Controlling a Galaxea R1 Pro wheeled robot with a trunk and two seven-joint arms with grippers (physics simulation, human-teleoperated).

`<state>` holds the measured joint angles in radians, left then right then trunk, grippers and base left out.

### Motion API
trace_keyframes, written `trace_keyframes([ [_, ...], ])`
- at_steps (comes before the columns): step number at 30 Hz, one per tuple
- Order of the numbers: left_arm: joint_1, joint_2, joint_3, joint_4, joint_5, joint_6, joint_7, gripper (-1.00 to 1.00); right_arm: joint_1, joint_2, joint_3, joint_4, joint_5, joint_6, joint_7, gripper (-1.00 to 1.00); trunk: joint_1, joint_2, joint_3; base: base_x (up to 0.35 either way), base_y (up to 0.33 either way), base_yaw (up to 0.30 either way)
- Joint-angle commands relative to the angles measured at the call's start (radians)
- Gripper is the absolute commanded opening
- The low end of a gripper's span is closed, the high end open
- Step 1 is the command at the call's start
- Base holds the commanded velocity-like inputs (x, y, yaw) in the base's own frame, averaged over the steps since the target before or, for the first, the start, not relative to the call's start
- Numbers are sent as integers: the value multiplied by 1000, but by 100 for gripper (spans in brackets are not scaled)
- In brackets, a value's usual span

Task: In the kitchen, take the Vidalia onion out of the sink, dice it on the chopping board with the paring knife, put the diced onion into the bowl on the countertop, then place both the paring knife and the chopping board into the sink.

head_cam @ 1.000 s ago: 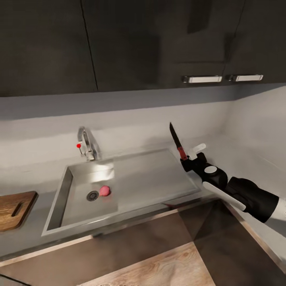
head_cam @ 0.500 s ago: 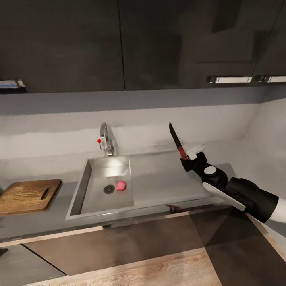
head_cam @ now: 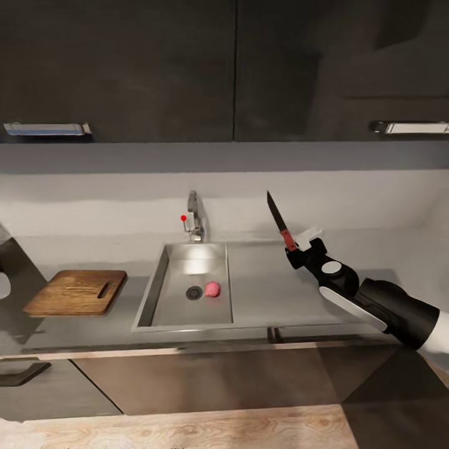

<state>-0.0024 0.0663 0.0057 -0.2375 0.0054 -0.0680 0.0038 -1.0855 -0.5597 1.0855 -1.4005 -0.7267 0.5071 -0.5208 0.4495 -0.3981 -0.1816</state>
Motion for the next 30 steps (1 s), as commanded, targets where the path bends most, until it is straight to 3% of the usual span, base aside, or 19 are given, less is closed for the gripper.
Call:
trace_keyframes([
  [1, 0, 5, 0, -23, 1, -1, 1, 100, -2, -1, 4, -2, -8, 1, -10, -100, 1, -2, -2, 0, 0, 180],
  [3, 0, 25, 0, -117, 1, 2, 3, 100, -2, -2, 4, -2, -6, 1, -10, -100, 1, -2, -2, 0, 0, 160],
  [6, 0, 30, 0, -205, 1, 3, 5, 100, -2, -3, 4, -2, -5, 1, -11, -100, 1, -2, -2, -67, 0, 99],
  [15, 0, 32, 0, -325, 1, 4, 5, 100, -2, -6, 4, -2, -5, 1, -11, -100, 1, -2, -2, -286, 0, 15],
  [22, 0, 48, 1, -483, 1, 5, 5, 100, -2, -17, 4, -1, -5, 1, -11, -100, 1, -2, -2, -252, 0, 0],
  [27, 0, 77, 1, -730, 1, 40, -2, 100, -2, -22, 4, 0, -5, 1, -11, -100, 1, -2, -2, -27, 0, 0],
  [30, 0, 83, 3, -943, 1, 179, -20, 100, -2, -28, 4, 2, -5, 1, -11, -100, 1, -2, -2, -5, 0, 0],
])
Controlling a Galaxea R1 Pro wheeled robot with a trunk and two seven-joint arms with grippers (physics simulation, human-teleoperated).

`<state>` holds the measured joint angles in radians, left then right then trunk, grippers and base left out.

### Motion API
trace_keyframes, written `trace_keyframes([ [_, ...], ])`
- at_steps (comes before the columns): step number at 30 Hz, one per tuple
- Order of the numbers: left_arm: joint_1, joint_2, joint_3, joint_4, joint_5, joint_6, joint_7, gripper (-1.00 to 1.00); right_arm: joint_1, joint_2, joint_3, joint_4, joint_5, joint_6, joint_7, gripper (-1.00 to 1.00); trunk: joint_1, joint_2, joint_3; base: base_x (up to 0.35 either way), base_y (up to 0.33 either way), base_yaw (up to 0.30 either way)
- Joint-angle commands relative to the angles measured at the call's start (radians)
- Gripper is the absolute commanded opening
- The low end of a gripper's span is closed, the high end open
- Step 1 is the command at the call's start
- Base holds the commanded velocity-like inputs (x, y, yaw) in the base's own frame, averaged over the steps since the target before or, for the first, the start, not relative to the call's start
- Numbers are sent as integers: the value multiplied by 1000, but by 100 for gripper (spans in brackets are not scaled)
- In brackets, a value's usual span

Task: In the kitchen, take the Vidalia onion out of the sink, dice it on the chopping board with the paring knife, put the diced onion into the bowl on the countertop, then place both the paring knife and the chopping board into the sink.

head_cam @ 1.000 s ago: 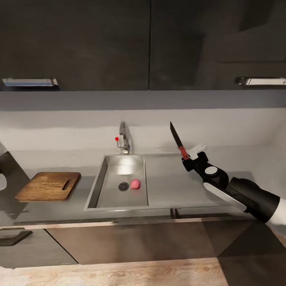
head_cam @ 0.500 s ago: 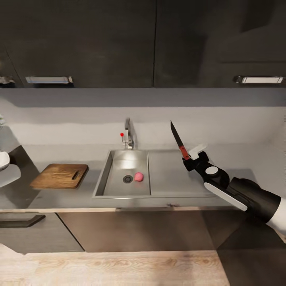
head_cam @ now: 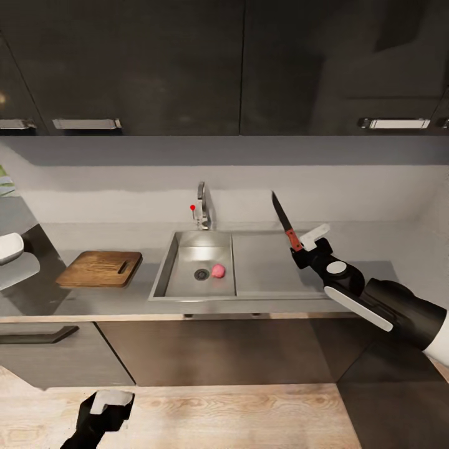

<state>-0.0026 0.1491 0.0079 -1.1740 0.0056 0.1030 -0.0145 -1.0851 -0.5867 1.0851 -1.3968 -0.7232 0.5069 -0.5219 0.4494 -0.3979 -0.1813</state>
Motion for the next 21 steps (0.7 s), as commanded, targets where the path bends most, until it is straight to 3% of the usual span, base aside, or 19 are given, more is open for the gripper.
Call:
trace_keyframes([
  [1, 0, 2, 5, -90, 1, 77, -15, 100, -2, -3, 4, -1, -8, 1, -10, -100, 1, -2, -2, -2, 0, 0],
  [5, 1, 3, 50, -328, 1, 296, -110, 100, -2, -13, 4, -1, -9, 1, -10, -100, 1, -2, -2, 0, 0, 0],
  [9, -3, 2, 71, -399, 1, 379, -210, 100, -2, -17, 4, 1, -8, 1, -11, -100, 1, -2, -2, 0, 0, 0],
  [12, -25, 1, 75, -412, 1, 411, -232, 100, -2, -19, 4, 6, -7, 1, -14, -100, 1, -2, -2, 0, 0, 0],
  [15, -106, 0, 76, -416, 1, 463, -240, 100, -2, -20, 7, 16, -7, 0, -15, -100, 1, -2, -2, 0, 0, 0],
  [21, -328, -2, 76, -418, 2, 672, -287, 100, -2, -21, 11, 28, -7, -1, -15, -100, 1, -2, -2, 0, 0, 0],
])
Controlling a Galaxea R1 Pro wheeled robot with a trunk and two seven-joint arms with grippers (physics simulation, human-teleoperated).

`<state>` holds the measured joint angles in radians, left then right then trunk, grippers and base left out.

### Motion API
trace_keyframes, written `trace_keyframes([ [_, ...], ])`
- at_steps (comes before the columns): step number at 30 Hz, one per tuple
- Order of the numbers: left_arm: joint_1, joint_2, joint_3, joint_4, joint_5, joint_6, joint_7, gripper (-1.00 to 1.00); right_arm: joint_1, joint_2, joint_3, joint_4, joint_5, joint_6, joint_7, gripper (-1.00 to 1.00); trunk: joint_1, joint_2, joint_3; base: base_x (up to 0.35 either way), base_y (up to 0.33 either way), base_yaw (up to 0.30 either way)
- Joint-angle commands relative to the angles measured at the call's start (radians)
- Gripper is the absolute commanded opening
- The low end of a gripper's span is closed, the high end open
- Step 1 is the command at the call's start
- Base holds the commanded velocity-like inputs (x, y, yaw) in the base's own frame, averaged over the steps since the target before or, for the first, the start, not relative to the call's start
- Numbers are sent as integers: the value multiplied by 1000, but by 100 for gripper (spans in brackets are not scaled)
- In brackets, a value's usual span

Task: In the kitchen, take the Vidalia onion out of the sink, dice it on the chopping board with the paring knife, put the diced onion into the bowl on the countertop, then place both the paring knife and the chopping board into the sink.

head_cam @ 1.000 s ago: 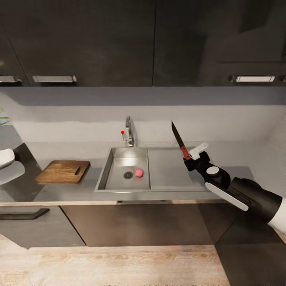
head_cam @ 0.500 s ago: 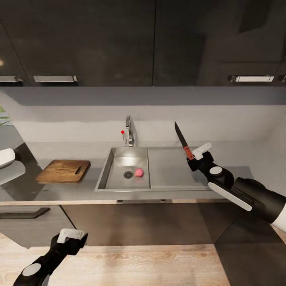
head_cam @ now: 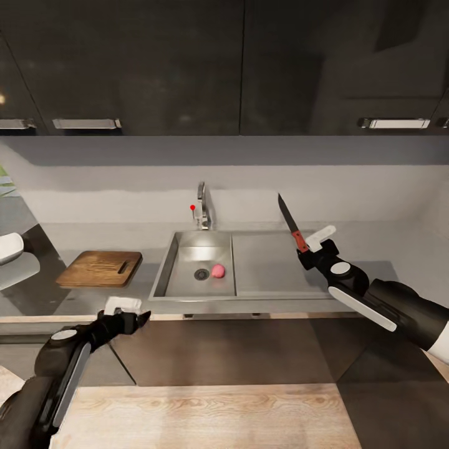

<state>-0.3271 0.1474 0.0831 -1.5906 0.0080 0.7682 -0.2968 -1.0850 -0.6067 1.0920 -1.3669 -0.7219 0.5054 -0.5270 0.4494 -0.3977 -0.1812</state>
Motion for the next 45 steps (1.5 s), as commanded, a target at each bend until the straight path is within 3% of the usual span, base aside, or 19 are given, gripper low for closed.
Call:
trace_keyframes([
  [1, -82, 0, 1, 0, 0, 76, -34, 100, -3, -1, 5, 1, -8, 1, -10, -100, 1, -2, -2, 0, 0, 0],
  [6, -245, -16, 1, 43, 0, 209, -51, 100, -3, -1, 5, 3, -8, 1, -10, -100, 1, -2, -2, 0, 0, 0],
  [9, -315, -33, -3, 111, 0, 224, -52, 100, -3, -1, 5, 3, -8, 1, -10, -100, 1, -2, -2, 0, 0, 0],
  [12, -410, -85, -16, 270, -1, 227, -52, 100, -3, -1, 5, 3, -8, 1, -10, -100, 1, -2, -2, 0, 0, 0],
  [16, -560, -171, -49, 585, -7, 219, -49, 100, -3, -1, 5, 3, -8, 2, -10, -100, 1, -2, -2, 0, 0, 0],
  [21, -689, -208, -161, 787, -12, 175, -46, 100, -3, -3, 5, 3, -8, 2, -10, -100, 1, -2, -2, 0, 0, 0],
  [22, -696, -209, -167, 799, -12, 169, -46, 100, -3, -4, 5, 3, -8, 2, -11, -100, 1, -2, -2, 0, 0, 0],
  [23, -715, -213, -186, 831, -12, 109, -47, 100, -3, -8, 5, 3, -8, 3, -13, -100, 1, -2, -2, 0, 0, 0],
  [25, -720, -213, -195, 842, -13, 52, -48, 100, -3, -16, 5, 3, -8, 2, -19, -100, 1, -2, -2, 0, 0, 0],
  [28, -722, -211, -200, 847, -13, 21, -49, 100, -3, -28, 5, 3, -8, 2, -22, -100, 1, -2, -2, 0, 0, 0],
  [35, -724, -203, -204, 852, -13, 7, -48, 100, -3, -34, 5, 3, -4, 3, -24, -100, 1, -2, -2, 49, 0, 0],
  [45, -724, -203, -208, 860, -12, 11, -48, 100, -3, -35, 5, 3, -2, 4, -24, -100, 1, -2, -2, 304, -14, 0],
])
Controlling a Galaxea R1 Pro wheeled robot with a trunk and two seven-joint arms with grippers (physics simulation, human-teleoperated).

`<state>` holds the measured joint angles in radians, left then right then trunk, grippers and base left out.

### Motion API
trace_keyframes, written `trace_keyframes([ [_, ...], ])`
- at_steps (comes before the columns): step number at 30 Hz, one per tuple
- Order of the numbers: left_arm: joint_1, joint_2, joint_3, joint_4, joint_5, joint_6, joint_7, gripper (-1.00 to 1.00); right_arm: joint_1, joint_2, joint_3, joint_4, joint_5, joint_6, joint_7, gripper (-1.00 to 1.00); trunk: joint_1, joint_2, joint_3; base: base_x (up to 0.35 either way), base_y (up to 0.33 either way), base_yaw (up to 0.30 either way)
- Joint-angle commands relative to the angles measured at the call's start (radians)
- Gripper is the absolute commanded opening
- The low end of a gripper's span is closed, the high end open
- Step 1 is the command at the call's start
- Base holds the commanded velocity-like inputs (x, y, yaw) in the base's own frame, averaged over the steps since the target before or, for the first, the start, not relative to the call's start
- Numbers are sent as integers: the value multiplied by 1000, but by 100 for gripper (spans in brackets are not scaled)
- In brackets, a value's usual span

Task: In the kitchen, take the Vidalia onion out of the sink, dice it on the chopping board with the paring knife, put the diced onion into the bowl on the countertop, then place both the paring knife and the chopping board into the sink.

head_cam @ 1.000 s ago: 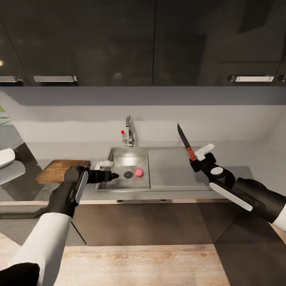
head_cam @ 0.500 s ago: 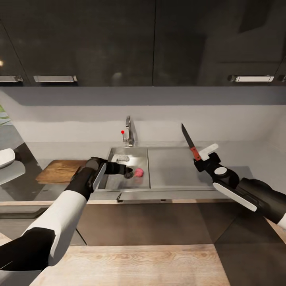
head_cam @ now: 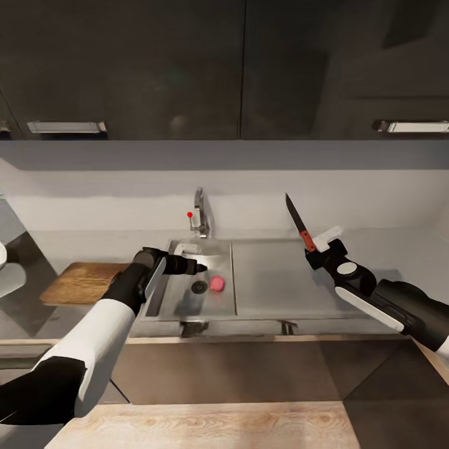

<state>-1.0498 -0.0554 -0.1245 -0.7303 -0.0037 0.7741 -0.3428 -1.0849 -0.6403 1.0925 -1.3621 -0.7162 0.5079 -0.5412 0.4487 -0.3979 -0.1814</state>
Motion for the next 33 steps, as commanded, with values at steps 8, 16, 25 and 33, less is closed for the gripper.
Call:
trace_keyframes([
  [8, -1, -6, -82, 108, 0, -4, -4, 100, -3, -1, 4, -2, -8, 1, -11, -100, 1, -2, -4, 336, -1, 0],
  [16, 0, -13, -103, 277, 0, -145, -2, 100, -3, -1, 4, -2, -8, 1, -11, -100, 1, -2, -16, 80, 0, 0],
  [25, 1, -40, -104, 329, 1, -217, -2, 100, -3, -1, 4, -2, -8, 1, -11, -100, 1, -2, -30, 2, 0, 0],
  [33, 1, -51, -104, 329, 1, -218, -2, 100, -3, -1, 4, -2, -8, 1, -11, -100, 1, -2, -37, 0, 0, 0],
])
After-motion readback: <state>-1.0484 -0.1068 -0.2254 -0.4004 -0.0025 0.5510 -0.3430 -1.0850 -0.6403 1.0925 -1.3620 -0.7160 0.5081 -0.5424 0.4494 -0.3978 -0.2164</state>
